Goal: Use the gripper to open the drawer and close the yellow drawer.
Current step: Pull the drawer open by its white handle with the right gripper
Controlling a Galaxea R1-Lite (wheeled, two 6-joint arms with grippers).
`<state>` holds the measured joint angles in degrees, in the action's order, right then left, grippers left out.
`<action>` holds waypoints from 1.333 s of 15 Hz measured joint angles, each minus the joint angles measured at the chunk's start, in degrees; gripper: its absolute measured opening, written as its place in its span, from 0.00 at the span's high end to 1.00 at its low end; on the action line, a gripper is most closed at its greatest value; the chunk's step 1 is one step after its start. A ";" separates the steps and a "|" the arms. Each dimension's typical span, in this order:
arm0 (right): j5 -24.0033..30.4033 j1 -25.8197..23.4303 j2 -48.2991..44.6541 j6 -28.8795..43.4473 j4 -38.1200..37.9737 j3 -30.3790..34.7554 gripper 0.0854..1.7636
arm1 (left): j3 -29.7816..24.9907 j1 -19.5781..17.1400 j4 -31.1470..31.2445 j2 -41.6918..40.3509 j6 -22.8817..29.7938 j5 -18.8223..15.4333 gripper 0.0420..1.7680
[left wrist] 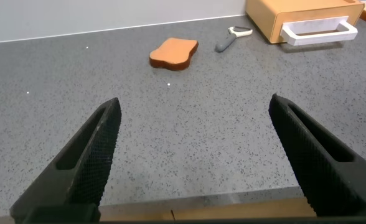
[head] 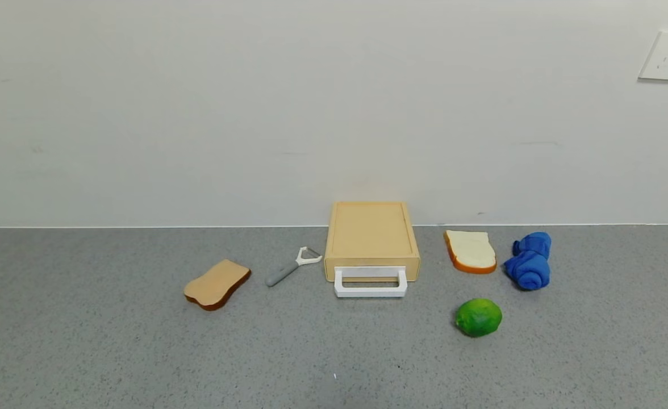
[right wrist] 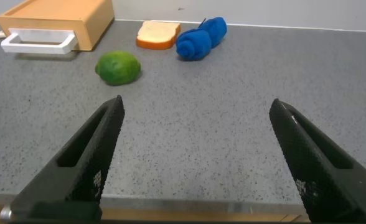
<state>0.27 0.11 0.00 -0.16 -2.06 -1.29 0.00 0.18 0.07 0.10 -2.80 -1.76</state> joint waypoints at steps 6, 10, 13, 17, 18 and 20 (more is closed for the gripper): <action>0.83 0.30 6.19 0.13 -8.22 -14.08 0.03 | 0.00 0.00 0.00 0.00 0.00 0.00 0.03; 0.66 3.02 19.54 0.16 -8.46 -25.22 0.03 | 0.00 0.00 0.00 0.00 0.00 0.00 0.03; 1.62 5.36 31.67 0.23 -8.52 -33.84 0.03 | 0.00 0.00 0.00 0.00 0.02 0.00 0.03; 6.03 7.35 49.23 0.23 -8.66 -45.45 0.03 | 0.00 0.00 -0.02 0.00 0.02 0.02 0.03; 6.84 7.68 53.53 0.16 -8.66 -47.99 0.03 | 0.00 0.00 -0.02 0.00 0.02 0.00 0.03; 7.78 8.51 62.62 0.00 -8.70 -53.36 0.03 | 0.00 0.00 0.02 0.00 0.02 0.00 0.03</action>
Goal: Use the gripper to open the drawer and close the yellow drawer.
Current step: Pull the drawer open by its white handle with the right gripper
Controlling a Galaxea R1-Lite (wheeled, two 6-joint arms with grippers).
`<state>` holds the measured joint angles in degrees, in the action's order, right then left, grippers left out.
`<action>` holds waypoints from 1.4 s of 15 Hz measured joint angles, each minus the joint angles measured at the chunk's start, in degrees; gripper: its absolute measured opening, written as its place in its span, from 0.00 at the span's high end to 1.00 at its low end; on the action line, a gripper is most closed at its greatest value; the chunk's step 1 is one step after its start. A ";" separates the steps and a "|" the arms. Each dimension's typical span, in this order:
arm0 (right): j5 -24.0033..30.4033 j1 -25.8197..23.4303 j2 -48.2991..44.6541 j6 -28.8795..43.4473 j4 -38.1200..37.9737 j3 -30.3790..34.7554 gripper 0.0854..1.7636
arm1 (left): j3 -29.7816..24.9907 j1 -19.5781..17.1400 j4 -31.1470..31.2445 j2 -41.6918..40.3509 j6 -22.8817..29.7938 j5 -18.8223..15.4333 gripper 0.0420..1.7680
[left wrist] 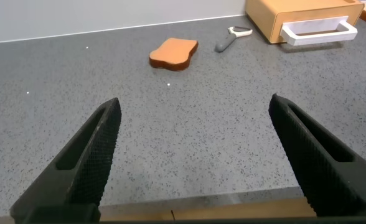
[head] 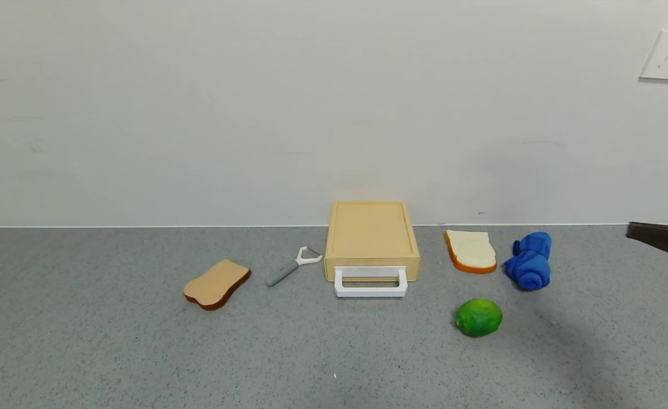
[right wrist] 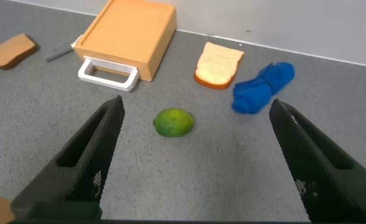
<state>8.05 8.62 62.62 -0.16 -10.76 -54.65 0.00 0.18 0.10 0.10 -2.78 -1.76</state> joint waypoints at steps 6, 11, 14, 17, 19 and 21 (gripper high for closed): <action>0.44 4.63 24.56 -0.50 -0.54 -15.43 0.03 | 0.00 0.00 -0.02 0.00 -0.02 0.00 0.03; 0.39 9.87 40.35 -0.46 -4.23 -26.40 0.03 | 0.00 0.00 -0.02 0.00 -0.02 0.02 0.03; 0.60 13.59 47.46 -0.48 -9.79 -33.24 0.03 | 0.00 0.00 -0.07 0.00 0.00 0.00 0.03; 0.71 17.07 53.05 -0.50 -13.43 -38.60 0.03 | 0.00 0.00 0.00 0.00 -0.02 0.00 0.03; 0.60 19.38 56.37 -1.35 -16.76 -42.12 0.03 | 0.00 0.00 -0.02 0.00 -0.02 0.00 0.03; 0.52 21.26 59.30 -5.40 -18.94 -45.32 0.03 | 0.00 0.00 -0.05 0.00 0.00 0.00 0.03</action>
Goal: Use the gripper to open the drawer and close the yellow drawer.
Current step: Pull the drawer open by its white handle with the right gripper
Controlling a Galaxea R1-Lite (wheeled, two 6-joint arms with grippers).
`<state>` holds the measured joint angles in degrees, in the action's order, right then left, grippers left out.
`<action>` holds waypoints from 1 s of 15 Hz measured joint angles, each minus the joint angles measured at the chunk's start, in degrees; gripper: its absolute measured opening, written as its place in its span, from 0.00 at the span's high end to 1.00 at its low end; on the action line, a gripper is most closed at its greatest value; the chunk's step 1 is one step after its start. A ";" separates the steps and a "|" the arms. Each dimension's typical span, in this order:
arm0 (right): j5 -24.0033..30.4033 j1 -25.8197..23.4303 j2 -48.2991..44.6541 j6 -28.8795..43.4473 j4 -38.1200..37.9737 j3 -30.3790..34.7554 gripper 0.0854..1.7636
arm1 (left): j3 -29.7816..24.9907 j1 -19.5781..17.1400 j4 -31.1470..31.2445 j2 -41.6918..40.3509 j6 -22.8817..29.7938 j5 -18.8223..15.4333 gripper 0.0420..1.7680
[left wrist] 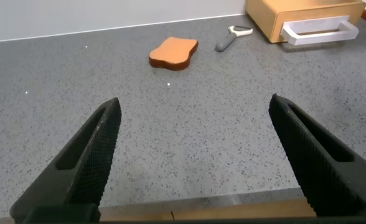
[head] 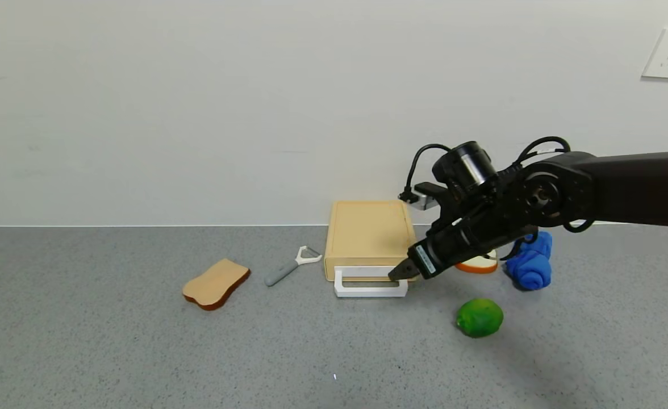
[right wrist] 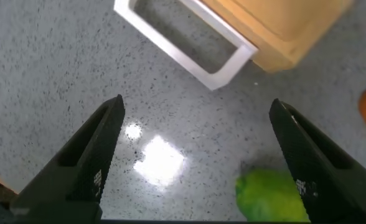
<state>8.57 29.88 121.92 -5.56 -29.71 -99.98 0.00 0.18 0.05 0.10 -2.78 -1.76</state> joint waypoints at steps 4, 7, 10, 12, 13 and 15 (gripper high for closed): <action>-0.15 2.50 4.18 -6.67 -1.68 -3.33 0.03 | 0.00 0.00 0.02 0.00 0.00 0.00 0.03; -0.11 3.72 7.39 -8.35 -3.96 -7.30 0.03 | 0.00 0.00 0.02 0.00 0.00 0.00 0.03; -0.15 5.16 11.22 -8.17 -5.51 -12.07 0.03 | 0.00 0.00 0.02 0.00 -0.02 0.00 0.03; -0.28 6.14 13.34 -8.02 -4.50 -13.09 0.03 | 0.00 0.00 0.02 0.00 -0.02 0.02 0.03; -0.28 6.39 14.13 -7.91 -3.58 -13.29 0.03 | 0.00 0.00 0.02 0.00 -0.02 0.00 0.03; -0.30 6.47 15.40 -7.89 -1.99 -13.45 0.03 | 0.00 0.00 0.02 0.00 -0.02 0.00 0.03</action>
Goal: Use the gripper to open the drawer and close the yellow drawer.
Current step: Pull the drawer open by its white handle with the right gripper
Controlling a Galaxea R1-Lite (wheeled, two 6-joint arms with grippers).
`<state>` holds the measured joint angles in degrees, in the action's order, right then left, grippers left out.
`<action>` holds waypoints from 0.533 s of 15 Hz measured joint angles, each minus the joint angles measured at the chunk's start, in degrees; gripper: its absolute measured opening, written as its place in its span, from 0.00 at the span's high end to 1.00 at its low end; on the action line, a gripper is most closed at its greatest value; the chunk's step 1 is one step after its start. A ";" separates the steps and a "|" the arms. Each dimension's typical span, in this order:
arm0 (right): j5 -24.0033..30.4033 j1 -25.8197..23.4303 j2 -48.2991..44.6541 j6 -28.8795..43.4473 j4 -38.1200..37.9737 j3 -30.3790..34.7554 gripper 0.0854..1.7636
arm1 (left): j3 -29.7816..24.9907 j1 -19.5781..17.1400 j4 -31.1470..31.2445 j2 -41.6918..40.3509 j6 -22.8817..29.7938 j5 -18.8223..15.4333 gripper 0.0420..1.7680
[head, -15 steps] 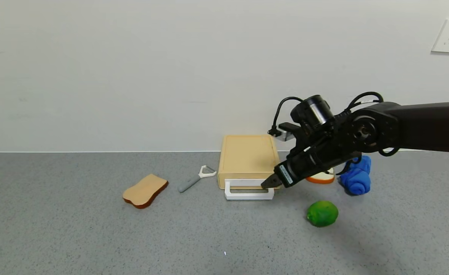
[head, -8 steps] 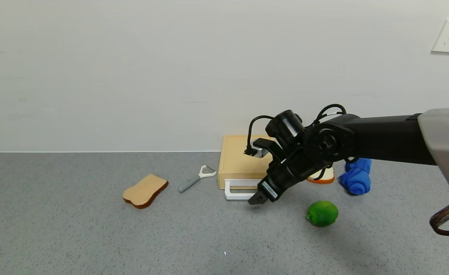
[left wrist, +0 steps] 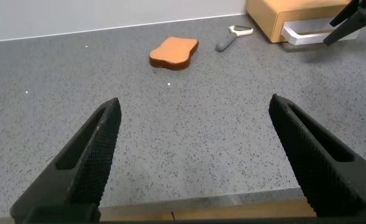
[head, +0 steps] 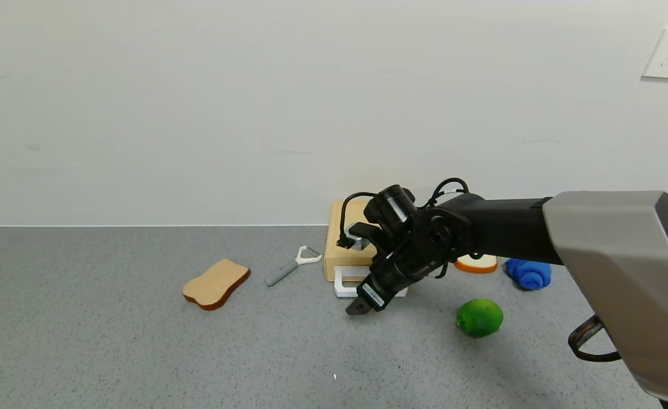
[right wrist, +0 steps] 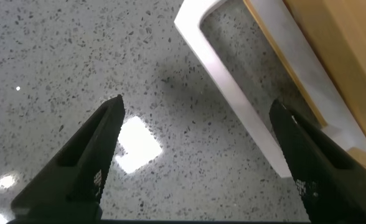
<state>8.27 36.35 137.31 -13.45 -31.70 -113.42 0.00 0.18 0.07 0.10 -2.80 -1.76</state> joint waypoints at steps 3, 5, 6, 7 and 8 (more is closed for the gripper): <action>0.00 0.11 1.17 0.02 2.49 -0.06 0.03 | 0.00 0.00 -0.02 0.00 0.00 0.00 0.03; 0.00 0.09 1.88 0.00 3.72 -0.05 0.03 | 0.00 0.00 -0.02 0.00 0.00 0.00 0.03; 0.02 0.11 2.13 0.02 3.75 -0.05 0.03 | 0.00 0.00 0.00 0.00 0.02 0.00 0.03; -0.06 0.11 2.38 0.09 4.00 -0.05 0.03 | 0.00 0.00 0.00 0.00 0.02 0.00 0.03; -0.06 0.11 2.60 0.39 4.22 -0.05 0.03 | 0.00 0.00 0.00 0.00 0.00 0.00 0.03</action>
<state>8.20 36.46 139.91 -13.06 -27.48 -113.47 0.00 0.18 0.07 0.10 -2.80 -1.76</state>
